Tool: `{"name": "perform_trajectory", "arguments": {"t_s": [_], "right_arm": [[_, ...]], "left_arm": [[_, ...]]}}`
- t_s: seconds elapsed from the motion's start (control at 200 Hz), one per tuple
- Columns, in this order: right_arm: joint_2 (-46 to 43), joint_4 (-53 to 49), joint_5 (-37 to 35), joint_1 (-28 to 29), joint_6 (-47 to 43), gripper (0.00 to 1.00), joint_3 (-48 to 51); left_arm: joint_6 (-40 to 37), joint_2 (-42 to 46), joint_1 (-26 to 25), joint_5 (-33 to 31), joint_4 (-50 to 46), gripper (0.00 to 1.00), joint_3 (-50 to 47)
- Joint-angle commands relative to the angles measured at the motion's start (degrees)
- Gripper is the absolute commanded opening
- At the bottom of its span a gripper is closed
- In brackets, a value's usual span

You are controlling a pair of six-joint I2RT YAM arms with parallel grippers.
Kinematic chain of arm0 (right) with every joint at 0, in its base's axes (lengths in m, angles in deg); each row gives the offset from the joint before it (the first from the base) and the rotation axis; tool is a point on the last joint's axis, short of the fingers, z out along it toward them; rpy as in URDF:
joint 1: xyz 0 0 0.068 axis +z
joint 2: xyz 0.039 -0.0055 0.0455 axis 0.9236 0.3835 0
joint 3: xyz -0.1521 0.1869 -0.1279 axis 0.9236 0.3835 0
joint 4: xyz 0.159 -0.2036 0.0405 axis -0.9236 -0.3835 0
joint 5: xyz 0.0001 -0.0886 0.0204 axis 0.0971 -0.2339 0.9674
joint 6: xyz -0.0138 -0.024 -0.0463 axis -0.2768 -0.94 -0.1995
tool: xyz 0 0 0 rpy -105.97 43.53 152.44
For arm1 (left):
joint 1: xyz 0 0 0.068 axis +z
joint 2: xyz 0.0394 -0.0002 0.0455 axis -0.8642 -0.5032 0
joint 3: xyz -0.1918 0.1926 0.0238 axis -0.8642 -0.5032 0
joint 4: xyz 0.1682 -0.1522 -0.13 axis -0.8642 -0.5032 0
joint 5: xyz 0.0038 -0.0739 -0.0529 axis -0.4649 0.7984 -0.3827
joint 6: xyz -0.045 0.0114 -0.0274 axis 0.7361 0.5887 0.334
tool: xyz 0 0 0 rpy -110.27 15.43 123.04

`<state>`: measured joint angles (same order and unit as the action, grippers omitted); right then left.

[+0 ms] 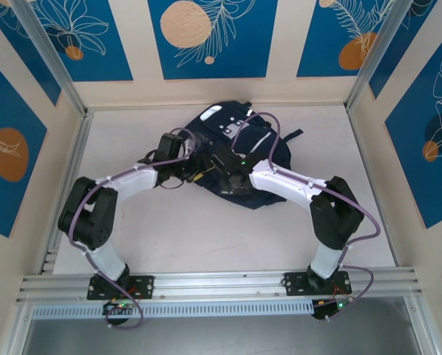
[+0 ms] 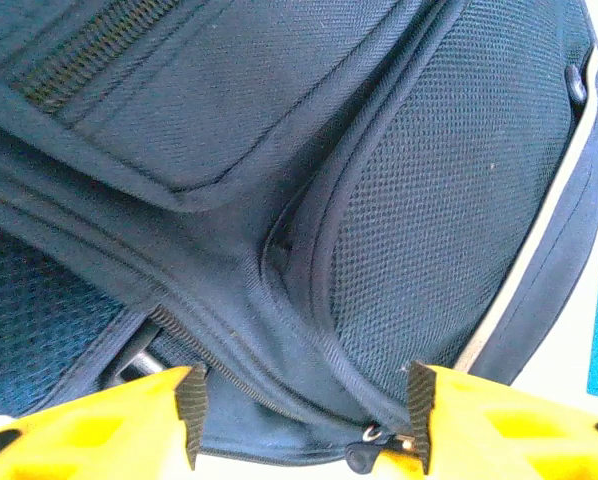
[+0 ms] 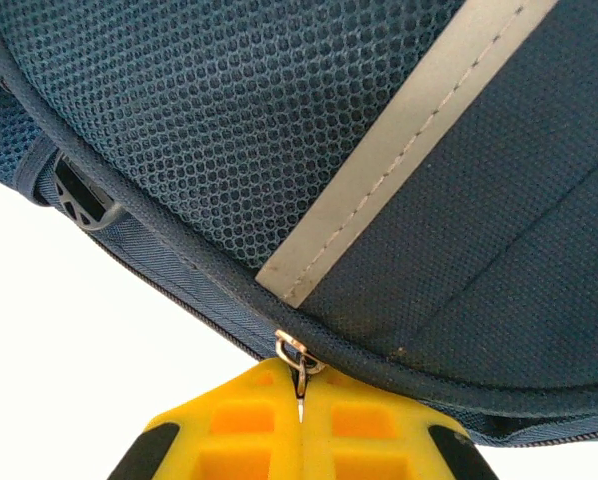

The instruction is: Pack the student bag

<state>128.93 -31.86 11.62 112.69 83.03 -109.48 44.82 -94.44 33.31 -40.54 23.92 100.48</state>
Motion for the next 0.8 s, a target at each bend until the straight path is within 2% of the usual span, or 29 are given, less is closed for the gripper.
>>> {"name": "perform_trajectory", "arguments": {"t_s": [0.0, 0.165, 0.33, 0.445, 0.795], "right_arm": [[-1.41, 0.70, -1.53, -0.20, -0.23, 0.00, 0.38], [-1.41, -0.81, -2.70, -0.15, 0.51, 0.00, 0.29], [-1.64, -4.66, -6.78, -0.21, 1.89, 0.00, 0.50], [-4.34, -5.37, -10.96, -0.94, 0.91, 0.00, 4.12], [-12.27, -1.59, -13.00, -7.74, -11.70, 0.00, 11.18]], "left_arm": [[3.19, -2.73, -1.41, -0.21, 3.73, 0.52, 2.68], [4.69, -5.40, -2.15, -0.25, 5.91, 0.41, 4.37], [2.46, -6.46, -2.26, -3.33, 2.61, 0.16, 5.58], [-0.44, -7.57, -2.13, -5.76, 0.87, 0.00, 6.11], [-4.59, -8.60, -1.08, -8.25, -2.94, 0.00, 7.31]]}}
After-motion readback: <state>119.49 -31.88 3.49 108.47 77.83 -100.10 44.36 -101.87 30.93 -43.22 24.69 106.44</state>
